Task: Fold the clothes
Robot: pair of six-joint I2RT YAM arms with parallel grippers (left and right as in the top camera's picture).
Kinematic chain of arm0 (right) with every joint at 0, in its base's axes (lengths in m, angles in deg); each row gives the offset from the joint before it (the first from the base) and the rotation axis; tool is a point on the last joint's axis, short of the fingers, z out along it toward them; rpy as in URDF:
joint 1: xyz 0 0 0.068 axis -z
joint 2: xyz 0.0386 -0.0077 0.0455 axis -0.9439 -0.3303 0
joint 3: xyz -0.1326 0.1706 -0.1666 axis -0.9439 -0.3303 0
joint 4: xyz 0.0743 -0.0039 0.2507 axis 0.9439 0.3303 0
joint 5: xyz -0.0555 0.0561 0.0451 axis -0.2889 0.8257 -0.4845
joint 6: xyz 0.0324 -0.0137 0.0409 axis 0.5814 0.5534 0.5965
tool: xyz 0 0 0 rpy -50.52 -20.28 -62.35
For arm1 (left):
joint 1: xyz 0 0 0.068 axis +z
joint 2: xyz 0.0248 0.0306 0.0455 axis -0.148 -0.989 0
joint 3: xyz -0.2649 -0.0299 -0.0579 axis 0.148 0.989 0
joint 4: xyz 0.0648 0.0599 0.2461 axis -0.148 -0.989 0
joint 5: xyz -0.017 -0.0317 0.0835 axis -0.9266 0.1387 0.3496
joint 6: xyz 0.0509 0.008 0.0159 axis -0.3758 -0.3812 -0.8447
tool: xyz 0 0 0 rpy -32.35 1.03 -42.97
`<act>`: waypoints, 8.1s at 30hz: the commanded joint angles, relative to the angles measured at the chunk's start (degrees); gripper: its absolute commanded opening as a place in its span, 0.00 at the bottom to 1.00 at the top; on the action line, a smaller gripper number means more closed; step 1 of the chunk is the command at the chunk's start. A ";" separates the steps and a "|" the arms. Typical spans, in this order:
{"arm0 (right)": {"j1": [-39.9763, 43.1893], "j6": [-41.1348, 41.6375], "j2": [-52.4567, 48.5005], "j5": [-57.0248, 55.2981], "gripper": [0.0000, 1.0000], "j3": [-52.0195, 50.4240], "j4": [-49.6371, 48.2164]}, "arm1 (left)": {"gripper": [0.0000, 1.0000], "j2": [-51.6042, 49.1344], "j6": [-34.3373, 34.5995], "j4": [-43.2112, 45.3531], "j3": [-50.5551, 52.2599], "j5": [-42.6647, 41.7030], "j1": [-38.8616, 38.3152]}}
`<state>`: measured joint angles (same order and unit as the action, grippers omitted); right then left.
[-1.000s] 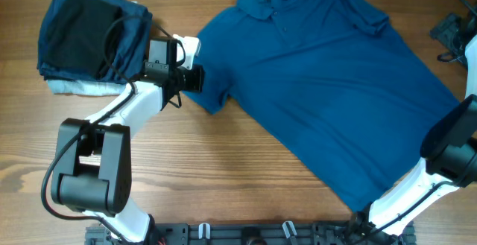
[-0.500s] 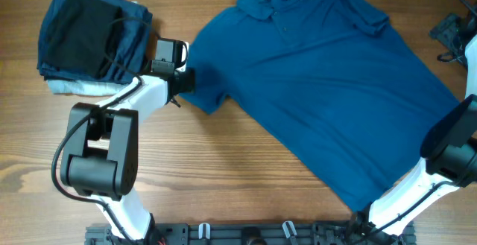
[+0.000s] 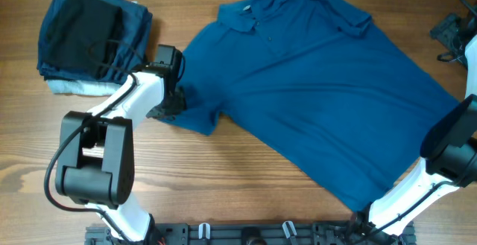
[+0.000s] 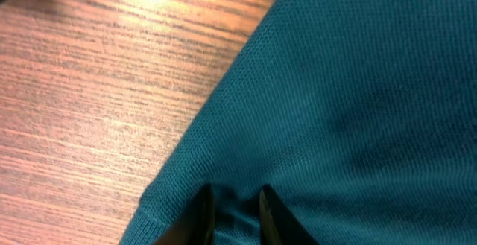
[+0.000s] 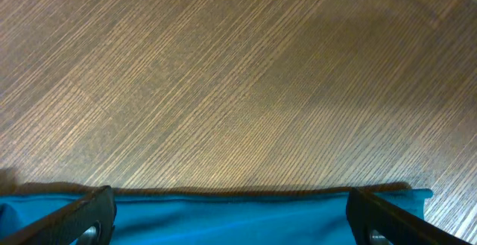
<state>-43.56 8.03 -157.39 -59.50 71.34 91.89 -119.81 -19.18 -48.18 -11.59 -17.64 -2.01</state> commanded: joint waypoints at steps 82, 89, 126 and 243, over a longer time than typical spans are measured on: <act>-0.28 -3.08 -26.34 14.84 0.04 -13.88 -48.11 | 0.08 -5.62 12.63 -4.24 16.68 -25.83 -15.89; 0.72 -6.49 -26.34 14.91 0.04 -5.11 -40.96 | 0.09 -5.62 15.65 -10.10 16.79 -25.94 -15.91; 4.20 -4.50 5.18 26.47 0.85 3.91 -11.76 | 0.60 -0.55 18.03 -40.81 -2.27 -9.11 -15.89; 33.77 7.67 33.62 16.50 0.99 -46.27 11.17 | 1.00 8.41 4.83 -10.21 1.88 -28.81 -11.23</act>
<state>-14.92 13.10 -124.49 -41.71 31.12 107.52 -111.18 -14.92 -58.91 -9.97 -45.31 -12.98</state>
